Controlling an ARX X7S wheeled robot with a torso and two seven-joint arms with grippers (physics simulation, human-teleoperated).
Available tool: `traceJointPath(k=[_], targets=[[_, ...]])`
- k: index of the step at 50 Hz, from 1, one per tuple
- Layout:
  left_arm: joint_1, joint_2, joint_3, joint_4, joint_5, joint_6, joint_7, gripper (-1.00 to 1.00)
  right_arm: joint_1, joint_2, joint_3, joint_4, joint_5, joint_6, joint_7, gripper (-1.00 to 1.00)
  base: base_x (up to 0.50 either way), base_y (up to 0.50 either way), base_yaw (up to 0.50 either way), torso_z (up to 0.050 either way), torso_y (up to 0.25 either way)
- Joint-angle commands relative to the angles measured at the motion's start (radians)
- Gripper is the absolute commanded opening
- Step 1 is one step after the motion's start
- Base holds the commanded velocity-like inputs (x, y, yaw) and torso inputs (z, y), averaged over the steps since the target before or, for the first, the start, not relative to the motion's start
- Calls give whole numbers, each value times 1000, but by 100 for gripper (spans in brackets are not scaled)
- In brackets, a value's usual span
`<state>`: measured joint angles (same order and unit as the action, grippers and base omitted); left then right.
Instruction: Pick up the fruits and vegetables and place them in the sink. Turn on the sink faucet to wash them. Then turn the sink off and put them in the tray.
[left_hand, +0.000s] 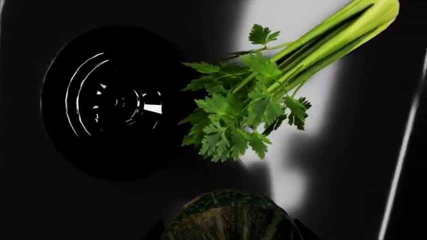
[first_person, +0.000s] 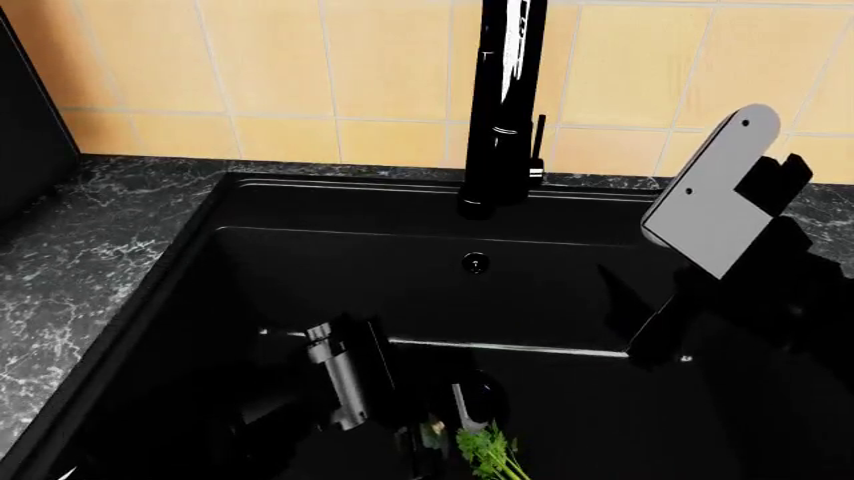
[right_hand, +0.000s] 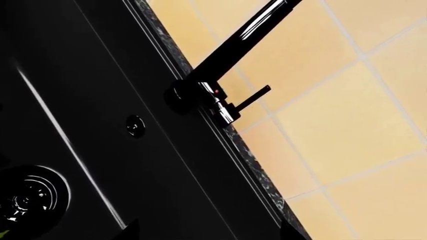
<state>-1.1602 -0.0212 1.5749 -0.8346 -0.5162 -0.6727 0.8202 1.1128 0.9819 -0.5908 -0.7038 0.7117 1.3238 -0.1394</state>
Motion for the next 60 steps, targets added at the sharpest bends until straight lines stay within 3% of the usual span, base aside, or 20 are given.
traceJointPath(k=[1,10,11,33,60], targets=[[2,3,2,22,-5,-8,4,-100,6,0,-3,3,2,0,2,100,0,0,0,0,0],[-6,-13,-6,89,-18,-25,1,-100,15,3,-8,1,6,7,0,100,0,0,0,0,0],[-7,-16,-7,96,-19,-27,-1,100,15,4,-9,3,5,5,0,100,0,0,0,0,0],[-21,-56,-28,177,-38,-64,-27,100,6,13,6,0,27,2,7,100,0,0,0,0,0],[-39,-338,-284,569,-213,-193,-297,100,-33,-39,94,80,-69,-59,204,100,0,0,0,0,0]])
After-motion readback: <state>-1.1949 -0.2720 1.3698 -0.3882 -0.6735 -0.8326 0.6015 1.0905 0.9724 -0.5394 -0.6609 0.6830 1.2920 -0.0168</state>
